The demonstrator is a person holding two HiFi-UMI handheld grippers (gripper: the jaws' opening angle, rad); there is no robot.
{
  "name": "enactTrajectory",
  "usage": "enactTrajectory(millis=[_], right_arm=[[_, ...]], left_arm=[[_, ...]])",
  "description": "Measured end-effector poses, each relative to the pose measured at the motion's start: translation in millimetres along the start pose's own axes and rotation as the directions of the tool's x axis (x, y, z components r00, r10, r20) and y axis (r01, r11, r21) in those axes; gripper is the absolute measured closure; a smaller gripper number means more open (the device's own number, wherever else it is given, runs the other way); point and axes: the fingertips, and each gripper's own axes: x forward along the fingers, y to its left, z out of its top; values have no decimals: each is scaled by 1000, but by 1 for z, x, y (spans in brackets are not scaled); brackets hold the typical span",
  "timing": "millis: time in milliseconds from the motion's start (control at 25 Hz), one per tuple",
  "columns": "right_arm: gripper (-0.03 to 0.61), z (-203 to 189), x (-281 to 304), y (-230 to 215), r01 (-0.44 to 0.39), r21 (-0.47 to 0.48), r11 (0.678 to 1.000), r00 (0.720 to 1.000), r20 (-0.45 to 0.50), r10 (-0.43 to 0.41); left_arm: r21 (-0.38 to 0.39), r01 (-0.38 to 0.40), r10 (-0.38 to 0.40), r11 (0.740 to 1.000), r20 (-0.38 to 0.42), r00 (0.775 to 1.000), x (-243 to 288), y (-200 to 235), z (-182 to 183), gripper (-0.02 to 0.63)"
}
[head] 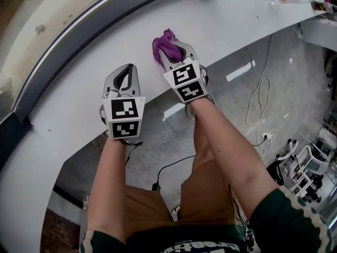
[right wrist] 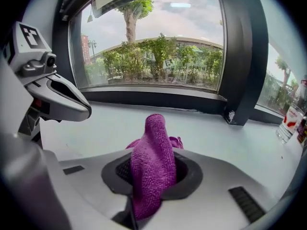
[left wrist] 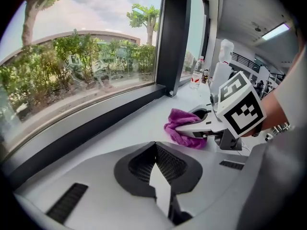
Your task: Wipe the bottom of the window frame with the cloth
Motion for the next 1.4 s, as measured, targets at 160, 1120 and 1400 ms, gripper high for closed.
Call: enactTrajectory(millis=[160,1120,1400], right_arm=[[492,4,3,22,-5,-19,1000,1000,4,5],[492,19,21,168,-55,-105,993,998,-2,55],[492,30,31,218,-102,-123,987,995,9,104]], left_arm=[[-36,-25,24,999,-16,1000,-15,16,-22,606],[-175,-150,148,973,-24,989,-101,100,-112,606],[-216,-191,184,958,-51,982,-124,125,-145,606]])
